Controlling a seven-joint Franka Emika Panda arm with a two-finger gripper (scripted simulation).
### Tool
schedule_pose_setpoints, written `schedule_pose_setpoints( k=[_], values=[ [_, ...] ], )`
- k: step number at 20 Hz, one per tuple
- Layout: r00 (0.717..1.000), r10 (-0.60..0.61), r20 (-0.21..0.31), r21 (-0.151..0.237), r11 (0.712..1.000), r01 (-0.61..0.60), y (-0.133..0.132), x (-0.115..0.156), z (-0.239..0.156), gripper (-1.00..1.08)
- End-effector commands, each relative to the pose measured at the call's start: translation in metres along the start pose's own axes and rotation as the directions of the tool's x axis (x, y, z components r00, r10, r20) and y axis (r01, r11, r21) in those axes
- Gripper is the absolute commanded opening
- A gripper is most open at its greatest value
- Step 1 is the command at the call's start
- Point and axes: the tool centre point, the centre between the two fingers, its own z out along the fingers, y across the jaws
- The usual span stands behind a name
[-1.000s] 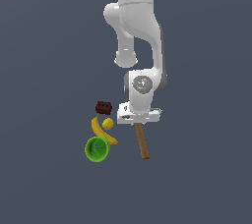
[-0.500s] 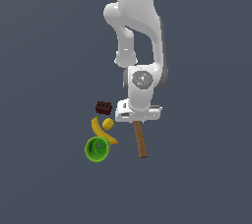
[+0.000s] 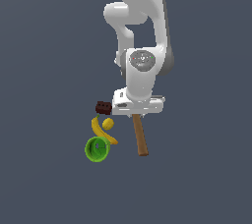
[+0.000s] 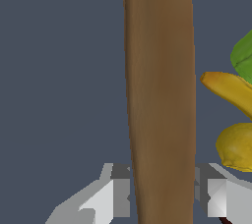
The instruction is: Pick up a designated object from a clutter of objects.
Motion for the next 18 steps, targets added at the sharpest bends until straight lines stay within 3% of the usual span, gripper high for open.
schedule_pose_setpoints(
  k=[1,18],
  values=[
    [1.000,0.001,-0.003,0.000,1.000,-0.001,0.003,0.005,-0.028,-1.00],
    [1.000,0.005,-0.002,-0.001,1.000,-0.005,0.023,0.034,-0.200,-1.00]
  ],
)
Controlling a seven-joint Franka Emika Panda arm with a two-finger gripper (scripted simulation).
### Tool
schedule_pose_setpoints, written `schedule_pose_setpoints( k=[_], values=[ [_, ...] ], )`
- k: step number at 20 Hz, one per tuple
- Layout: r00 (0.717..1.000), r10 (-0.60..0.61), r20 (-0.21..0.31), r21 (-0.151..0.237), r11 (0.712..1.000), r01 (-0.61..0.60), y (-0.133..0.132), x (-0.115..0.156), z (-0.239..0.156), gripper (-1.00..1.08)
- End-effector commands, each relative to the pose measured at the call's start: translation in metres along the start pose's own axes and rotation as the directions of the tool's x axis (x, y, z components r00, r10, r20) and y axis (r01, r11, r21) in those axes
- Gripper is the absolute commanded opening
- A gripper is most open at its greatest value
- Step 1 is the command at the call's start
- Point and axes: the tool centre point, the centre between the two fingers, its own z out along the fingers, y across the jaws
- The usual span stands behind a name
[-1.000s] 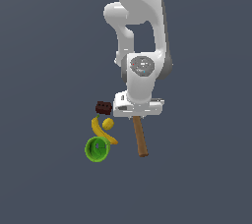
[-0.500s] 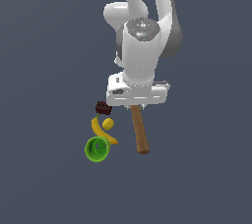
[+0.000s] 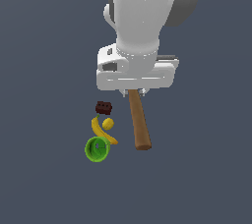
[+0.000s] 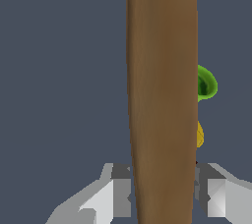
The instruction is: Pick up a designated object from a clutter of objects.
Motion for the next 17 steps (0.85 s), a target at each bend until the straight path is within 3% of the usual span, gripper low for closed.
schedule_pose_setpoints(
  k=[1,9,17],
  values=[
    [1.000,0.000,-0.002,0.000,1.000,0.000,0.002,0.004,-0.023,-1.00],
    [1.000,0.002,-0.002,-0.001,1.000,-0.002,0.008,0.014,-0.066,-1.00],
    [1.000,0.002,-0.002,-0.001,1.000,-0.002,0.009,0.018,-0.078,-1.00]
  ],
)
